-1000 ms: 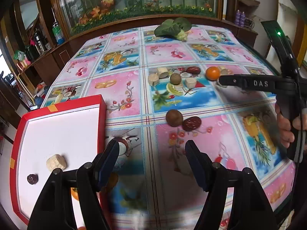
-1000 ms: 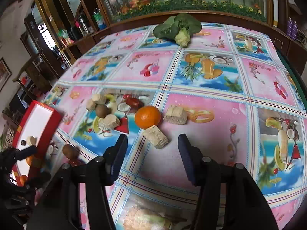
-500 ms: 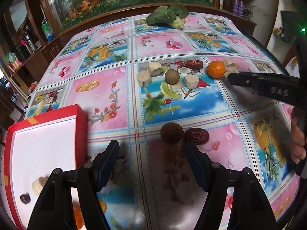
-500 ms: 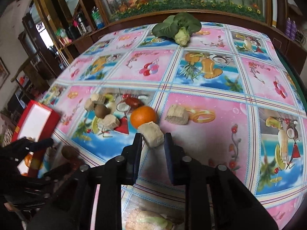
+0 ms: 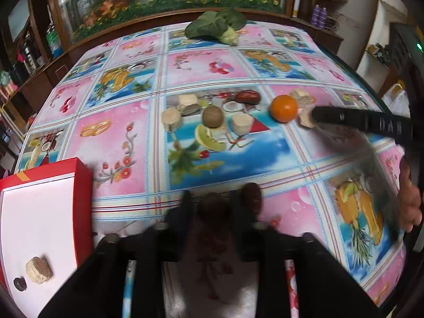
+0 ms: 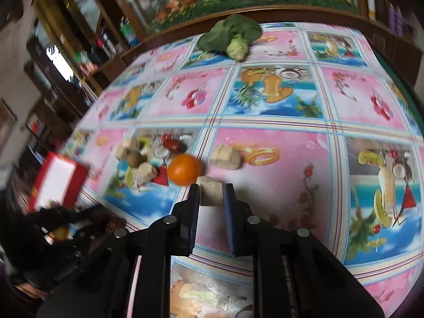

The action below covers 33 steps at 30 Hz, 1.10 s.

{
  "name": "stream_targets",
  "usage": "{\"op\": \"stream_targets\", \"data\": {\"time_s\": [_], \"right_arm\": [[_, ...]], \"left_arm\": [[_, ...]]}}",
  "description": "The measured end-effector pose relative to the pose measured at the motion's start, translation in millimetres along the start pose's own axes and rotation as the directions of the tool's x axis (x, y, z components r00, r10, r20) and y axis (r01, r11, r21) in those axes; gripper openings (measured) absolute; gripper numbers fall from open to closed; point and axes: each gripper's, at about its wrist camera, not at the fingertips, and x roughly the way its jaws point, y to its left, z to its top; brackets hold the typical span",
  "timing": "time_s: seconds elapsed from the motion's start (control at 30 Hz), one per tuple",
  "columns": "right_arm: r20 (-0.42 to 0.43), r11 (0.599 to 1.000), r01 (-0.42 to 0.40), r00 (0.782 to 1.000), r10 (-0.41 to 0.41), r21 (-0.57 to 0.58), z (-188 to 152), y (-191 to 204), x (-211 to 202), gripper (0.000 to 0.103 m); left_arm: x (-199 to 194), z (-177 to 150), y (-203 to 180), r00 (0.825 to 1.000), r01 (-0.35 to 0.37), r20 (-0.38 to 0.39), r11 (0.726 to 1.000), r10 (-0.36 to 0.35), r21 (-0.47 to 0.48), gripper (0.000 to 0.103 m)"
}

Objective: Organize fruits
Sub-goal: 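Grasp a round beige piece with the right gripper while the left gripper grasps a brown kiwi, then carry the beige piece and kiwi to the tray and open both grippers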

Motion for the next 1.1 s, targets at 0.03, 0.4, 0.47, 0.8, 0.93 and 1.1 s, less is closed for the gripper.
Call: {"op": "stream_targets", "data": {"time_s": [0.03,0.4,0.47,0.8,0.93,1.1], "right_arm": [[0.006,1.0,-0.013,1.0,0.013,0.014,1.0,-2.7,-2.4,0.019],[-0.063,0.997,-0.078,0.995,0.078,0.008,-0.7,-1.8,1.2,0.016],[-0.064,0.997,-0.077,0.995,0.075,-0.029,-3.6,5.8,0.6,0.016],[-0.057,0.973,0.034,0.997,-0.048,-0.228,-22.6,46.7,17.8,0.044],[-0.02,0.944,0.124,0.991,-0.136,-0.305,-29.8,58.7,23.7,0.037],[0.005,0.954,0.147,0.989,-0.15,-0.262,-26.6,60.6,24.2,0.027]], "left_arm": [[-0.9,-0.9,-0.1,1.0,0.004,0.001,1.0,-0.004,0.0,0.022],[-62.0,-14.1,13.2,0.991,0.019,0.137,0.999,-0.012,-0.048,0.022],[-71.7,-18.5,15.9,0.988,0.014,0.156,0.998,-0.005,-0.056,0.022],[-96.3,-35.2,40.7,0.976,-0.022,0.213,0.992,0.049,-0.126,0.022],[-104.2,-45.4,58.4,0.973,-0.022,0.223,0.986,0.059,-0.164,0.022],[-123.8,-67.9,98.4,0.962,-0.084,0.235,0.967,0.142,-0.239,0.022]]}}
